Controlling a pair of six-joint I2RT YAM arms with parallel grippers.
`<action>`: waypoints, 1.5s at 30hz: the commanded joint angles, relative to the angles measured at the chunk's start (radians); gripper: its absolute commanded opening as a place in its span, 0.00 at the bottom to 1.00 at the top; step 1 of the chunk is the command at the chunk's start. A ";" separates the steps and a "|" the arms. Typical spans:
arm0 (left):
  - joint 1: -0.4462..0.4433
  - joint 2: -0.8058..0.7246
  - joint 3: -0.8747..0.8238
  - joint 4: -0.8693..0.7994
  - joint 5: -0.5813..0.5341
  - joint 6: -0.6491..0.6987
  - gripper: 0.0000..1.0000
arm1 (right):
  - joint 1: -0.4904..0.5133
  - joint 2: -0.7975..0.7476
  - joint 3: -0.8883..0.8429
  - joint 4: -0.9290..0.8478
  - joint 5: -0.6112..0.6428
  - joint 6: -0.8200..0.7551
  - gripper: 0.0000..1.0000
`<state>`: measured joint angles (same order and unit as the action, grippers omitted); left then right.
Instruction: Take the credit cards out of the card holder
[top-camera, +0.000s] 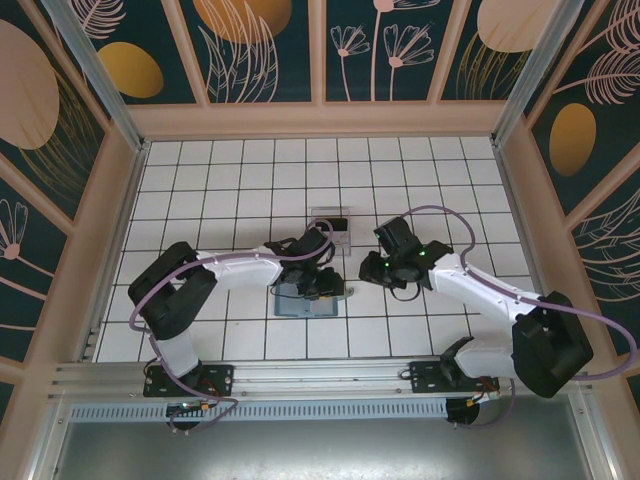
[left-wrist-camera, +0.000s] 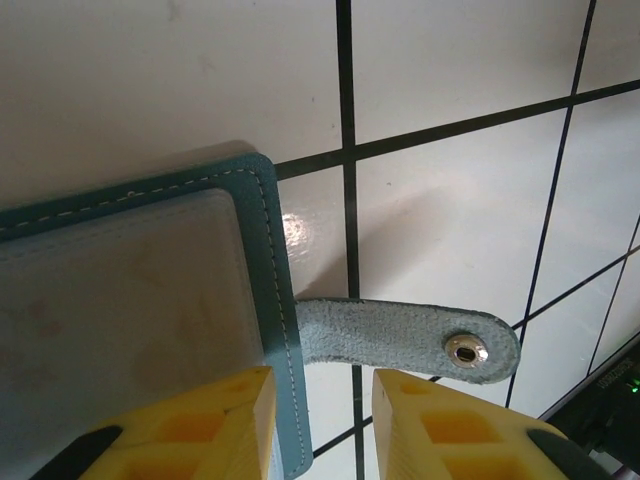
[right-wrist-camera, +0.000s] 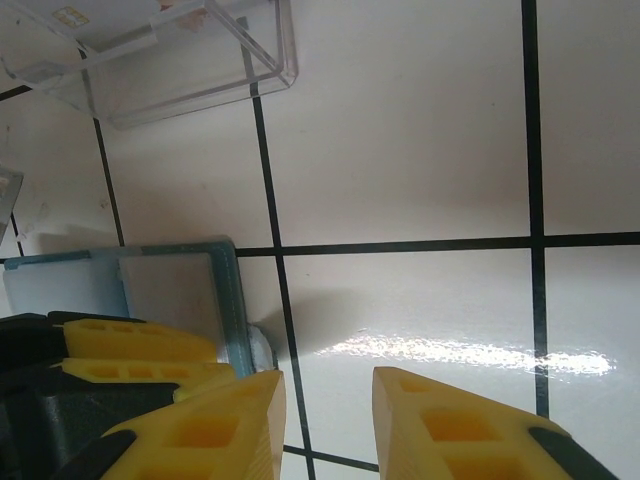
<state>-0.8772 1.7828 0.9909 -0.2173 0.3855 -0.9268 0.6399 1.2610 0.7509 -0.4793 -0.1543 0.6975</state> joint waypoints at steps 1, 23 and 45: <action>-0.003 0.019 -0.004 0.010 0.006 -0.016 0.32 | -0.010 -0.029 -0.015 -0.028 0.022 0.015 0.30; -0.006 0.032 0.088 -0.277 -0.166 0.065 0.34 | -0.012 -0.032 -0.021 -0.022 0.018 0.008 0.30; -0.113 0.174 0.346 -0.684 -0.428 0.069 0.37 | -0.051 -0.042 -0.064 0.003 -0.005 -0.032 0.30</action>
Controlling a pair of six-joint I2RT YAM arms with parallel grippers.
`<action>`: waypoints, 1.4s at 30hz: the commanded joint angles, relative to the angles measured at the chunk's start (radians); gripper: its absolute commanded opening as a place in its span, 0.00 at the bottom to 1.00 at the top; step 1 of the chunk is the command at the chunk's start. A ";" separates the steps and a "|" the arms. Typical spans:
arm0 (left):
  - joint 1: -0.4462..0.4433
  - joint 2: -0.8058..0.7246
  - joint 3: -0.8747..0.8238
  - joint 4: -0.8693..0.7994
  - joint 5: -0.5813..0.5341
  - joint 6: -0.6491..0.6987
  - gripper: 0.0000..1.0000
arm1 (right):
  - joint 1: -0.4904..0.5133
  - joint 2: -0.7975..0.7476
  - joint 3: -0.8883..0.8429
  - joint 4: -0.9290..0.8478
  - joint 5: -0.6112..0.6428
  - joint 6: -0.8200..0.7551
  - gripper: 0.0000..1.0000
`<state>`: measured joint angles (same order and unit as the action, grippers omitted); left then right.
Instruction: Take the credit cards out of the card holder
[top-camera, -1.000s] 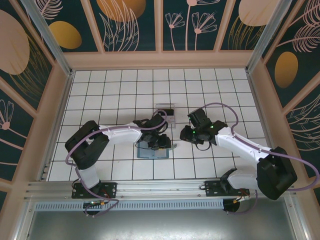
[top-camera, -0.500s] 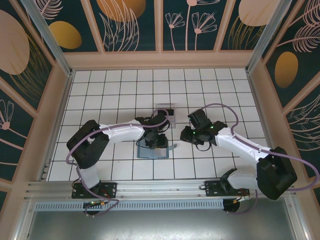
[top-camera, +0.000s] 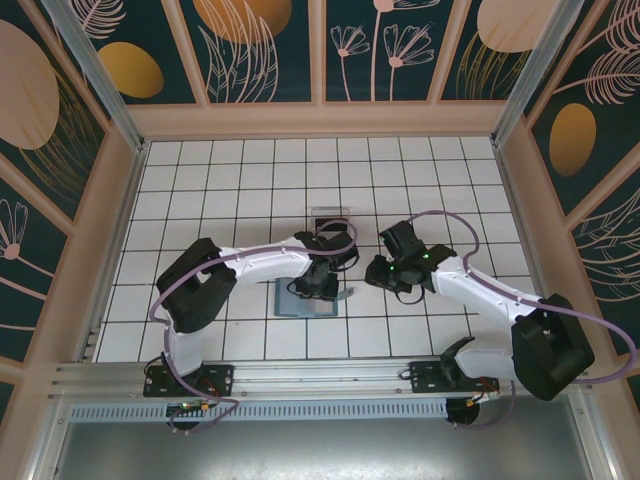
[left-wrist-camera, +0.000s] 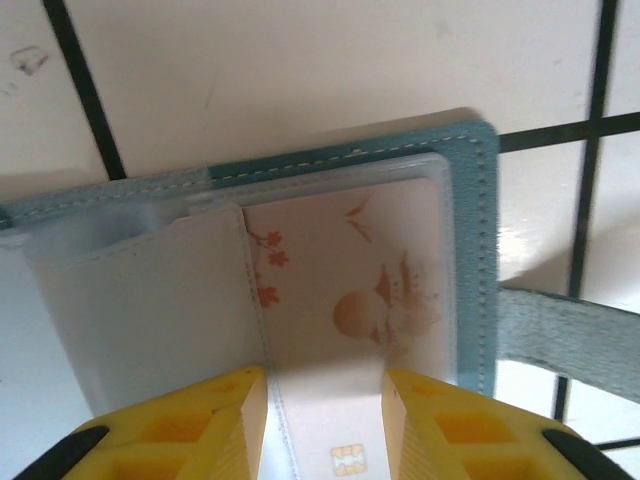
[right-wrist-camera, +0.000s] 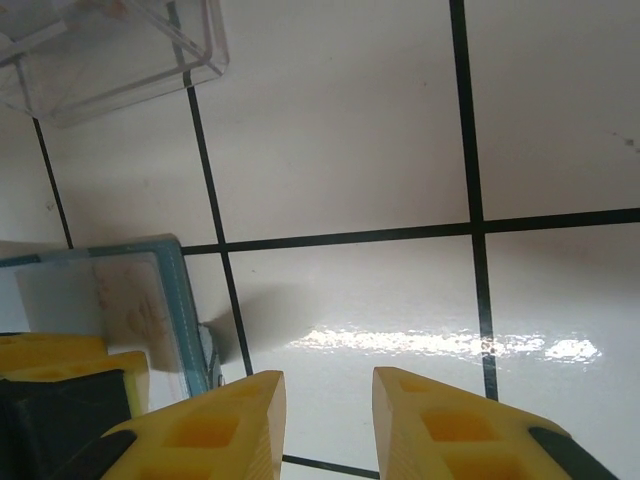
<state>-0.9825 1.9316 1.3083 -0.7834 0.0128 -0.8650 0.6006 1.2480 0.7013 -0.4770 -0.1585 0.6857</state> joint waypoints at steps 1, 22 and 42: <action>-0.009 0.026 0.034 -0.129 -0.064 0.004 0.37 | -0.013 -0.029 -0.017 0.001 -0.001 -0.021 0.30; -0.031 0.045 0.129 -0.174 -0.065 0.019 0.40 | -0.047 -0.062 -0.056 0.020 -0.024 -0.037 0.30; -0.029 0.005 0.022 0.061 0.065 0.002 0.39 | -0.047 -0.078 -0.052 0.005 -0.029 -0.017 0.30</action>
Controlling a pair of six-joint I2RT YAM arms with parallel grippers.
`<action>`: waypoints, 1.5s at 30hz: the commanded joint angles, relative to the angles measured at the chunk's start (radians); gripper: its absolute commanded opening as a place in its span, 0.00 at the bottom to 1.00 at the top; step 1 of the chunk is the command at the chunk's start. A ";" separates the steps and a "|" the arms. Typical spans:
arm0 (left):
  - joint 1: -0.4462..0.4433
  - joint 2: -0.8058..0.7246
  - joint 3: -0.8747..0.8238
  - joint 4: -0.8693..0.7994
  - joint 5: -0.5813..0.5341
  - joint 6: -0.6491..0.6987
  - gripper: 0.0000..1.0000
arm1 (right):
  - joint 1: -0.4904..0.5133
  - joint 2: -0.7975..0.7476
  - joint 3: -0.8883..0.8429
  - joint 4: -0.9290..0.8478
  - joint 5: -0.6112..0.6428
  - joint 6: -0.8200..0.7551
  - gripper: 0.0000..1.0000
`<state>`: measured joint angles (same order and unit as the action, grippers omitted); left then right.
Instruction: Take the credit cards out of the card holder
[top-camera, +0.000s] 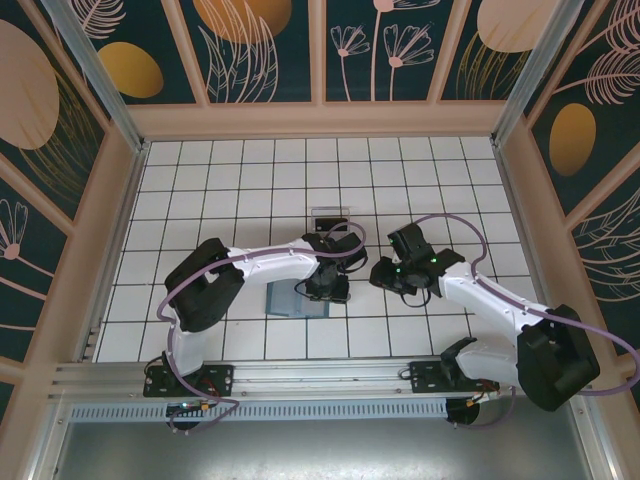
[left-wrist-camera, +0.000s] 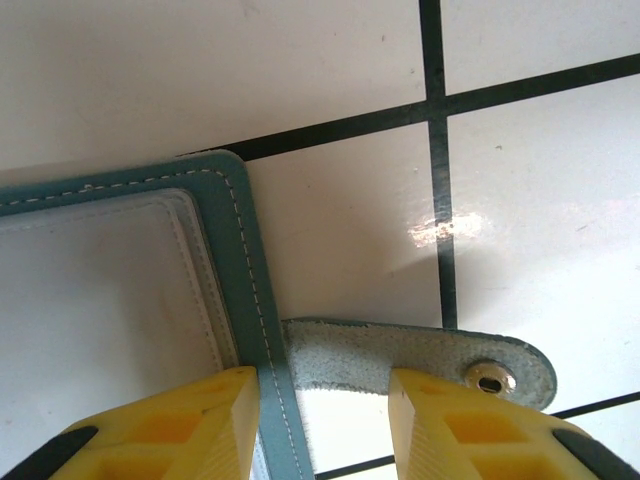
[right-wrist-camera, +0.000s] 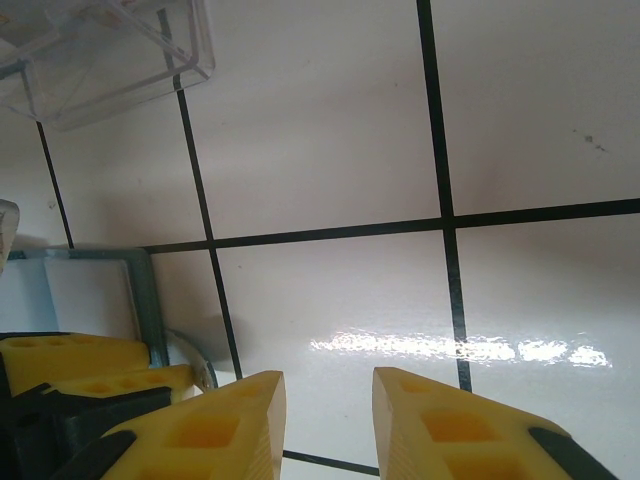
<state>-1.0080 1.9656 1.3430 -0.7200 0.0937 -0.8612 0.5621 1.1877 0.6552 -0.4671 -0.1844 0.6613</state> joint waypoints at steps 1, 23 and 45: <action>-0.004 -0.036 -0.013 -0.002 -0.016 -0.001 0.39 | -0.008 -0.016 -0.006 -0.006 -0.003 0.008 0.30; 0.019 -0.065 -0.092 0.038 -0.029 0.016 0.40 | -0.005 0.013 0.025 -0.014 -0.012 0.006 0.30; 0.023 -0.059 -0.039 -0.157 -0.216 0.023 0.43 | 0.000 0.032 0.033 -0.011 -0.012 0.000 0.30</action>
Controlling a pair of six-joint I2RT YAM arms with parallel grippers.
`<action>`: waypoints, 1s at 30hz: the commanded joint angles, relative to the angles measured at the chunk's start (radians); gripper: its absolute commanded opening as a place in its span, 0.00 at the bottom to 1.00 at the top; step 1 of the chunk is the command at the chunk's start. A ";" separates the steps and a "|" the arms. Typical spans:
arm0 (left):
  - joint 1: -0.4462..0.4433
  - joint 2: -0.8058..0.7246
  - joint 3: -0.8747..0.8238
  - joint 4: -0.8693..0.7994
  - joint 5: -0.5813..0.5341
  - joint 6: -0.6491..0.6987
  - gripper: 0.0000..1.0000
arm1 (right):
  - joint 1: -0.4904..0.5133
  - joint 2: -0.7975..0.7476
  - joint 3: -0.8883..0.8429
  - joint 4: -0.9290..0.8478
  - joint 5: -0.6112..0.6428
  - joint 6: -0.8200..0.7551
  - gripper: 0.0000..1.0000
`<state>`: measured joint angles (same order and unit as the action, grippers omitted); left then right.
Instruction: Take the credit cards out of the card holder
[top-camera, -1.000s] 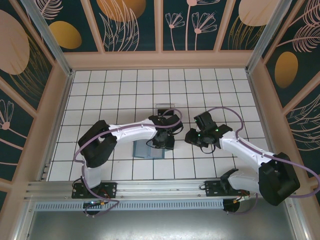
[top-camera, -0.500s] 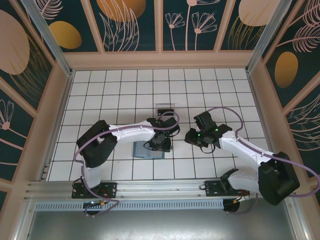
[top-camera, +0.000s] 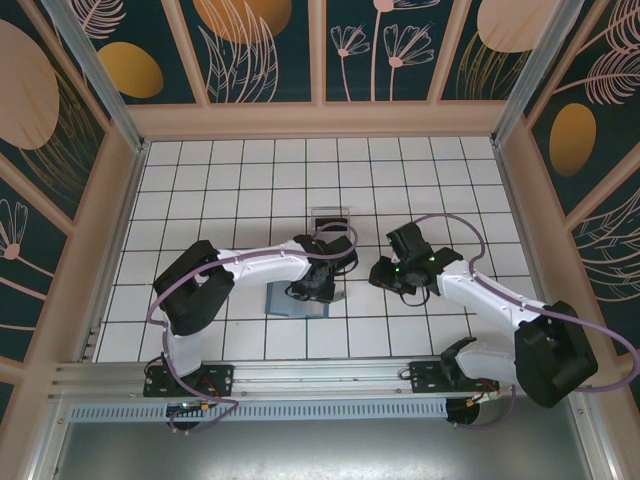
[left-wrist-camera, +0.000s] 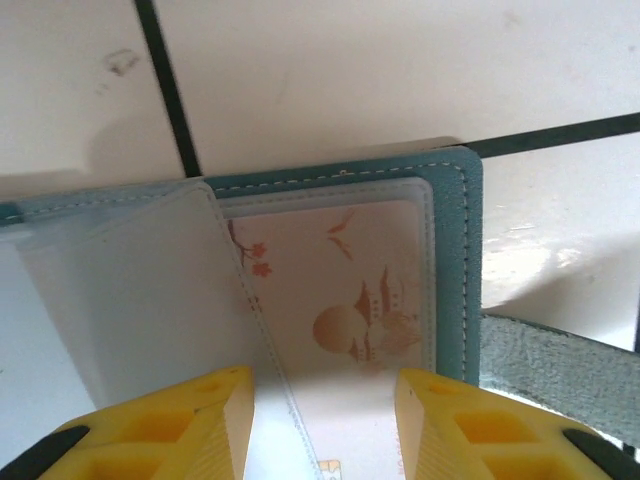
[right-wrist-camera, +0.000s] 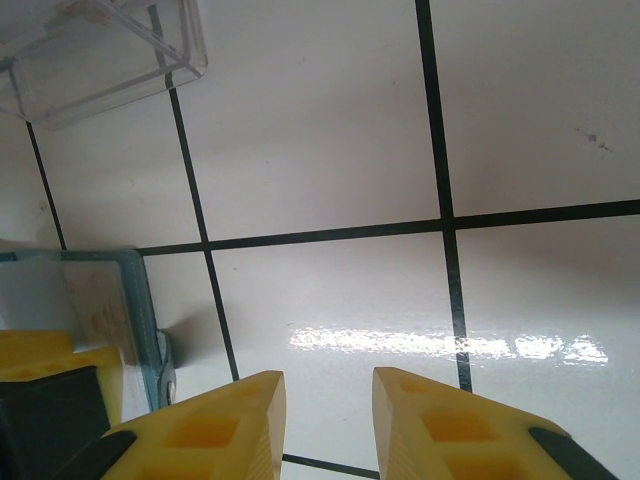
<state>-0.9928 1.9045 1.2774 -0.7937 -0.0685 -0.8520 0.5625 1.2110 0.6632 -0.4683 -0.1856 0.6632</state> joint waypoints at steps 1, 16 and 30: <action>0.008 0.002 0.030 -0.104 -0.061 0.014 0.43 | -0.001 0.010 0.027 -0.010 -0.011 -0.002 0.30; 0.006 0.032 0.058 -0.180 -0.122 0.024 0.42 | 0.000 0.013 0.021 -0.006 -0.011 -0.002 0.30; -0.017 0.098 0.148 -0.316 -0.237 0.053 0.47 | 0.000 0.012 0.019 -0.006 -0.008 -0.004 0.30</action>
<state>-1.0023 1.9827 1.3979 -1.0309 -0.2527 -0.8154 0.5625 1.2148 0.6636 -0.4679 -0.1856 0.6632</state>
